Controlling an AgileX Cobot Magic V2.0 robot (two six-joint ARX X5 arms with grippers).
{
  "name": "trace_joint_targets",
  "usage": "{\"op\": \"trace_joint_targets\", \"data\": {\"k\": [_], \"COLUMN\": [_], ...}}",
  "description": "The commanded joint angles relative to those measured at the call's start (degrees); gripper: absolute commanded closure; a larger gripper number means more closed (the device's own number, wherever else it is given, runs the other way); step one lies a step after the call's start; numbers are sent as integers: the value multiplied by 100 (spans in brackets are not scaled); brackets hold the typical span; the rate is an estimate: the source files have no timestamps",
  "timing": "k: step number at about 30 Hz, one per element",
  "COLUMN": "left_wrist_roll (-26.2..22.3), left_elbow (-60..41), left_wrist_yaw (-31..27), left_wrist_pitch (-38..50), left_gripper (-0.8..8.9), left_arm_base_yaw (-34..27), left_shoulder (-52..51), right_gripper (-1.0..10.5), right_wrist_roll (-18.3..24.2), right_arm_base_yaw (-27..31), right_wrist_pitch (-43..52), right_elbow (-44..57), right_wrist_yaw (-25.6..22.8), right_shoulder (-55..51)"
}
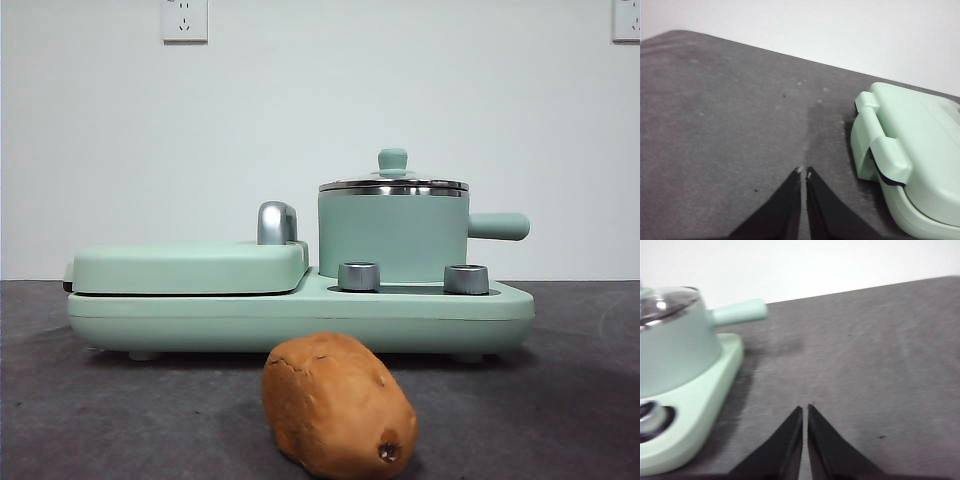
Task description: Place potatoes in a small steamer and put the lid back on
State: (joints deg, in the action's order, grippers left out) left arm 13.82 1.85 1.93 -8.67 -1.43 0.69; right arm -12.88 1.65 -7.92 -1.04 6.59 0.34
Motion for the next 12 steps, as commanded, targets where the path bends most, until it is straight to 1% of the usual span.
{"op": "trace_joint_targets", "data": {"k": [1, 3, 8, 12], "left_wrist_roll": [391, 546, 1064, 1233], "left_elbow": [-15, 81, 487, 1038], "left_wrist_yaw": [219, 466, 739, 1067], "left_wrist_pitch": [57, 59, -61, -398], "left_gripper": [799, 799, 799, 799], "left_arm_base_yaw": [7, 26, 151, 289], "left_shoulder": [50, 105, 409, 857], "right_gripper": [933, 933, 933, 933], "right_wrist_roll": [-468, -608, -942, -1032], "right_arm_base_yaw": [-7, -13, -116, -197], "right_wrist_pitch": [-114, -299, -758, -1084], "right_elbow": [-186, -374, -1034, -1690], "right_wrist_yaw": [92, 94, 114, 365], "right_shoulder": [-7, -7, 24, 302]}}
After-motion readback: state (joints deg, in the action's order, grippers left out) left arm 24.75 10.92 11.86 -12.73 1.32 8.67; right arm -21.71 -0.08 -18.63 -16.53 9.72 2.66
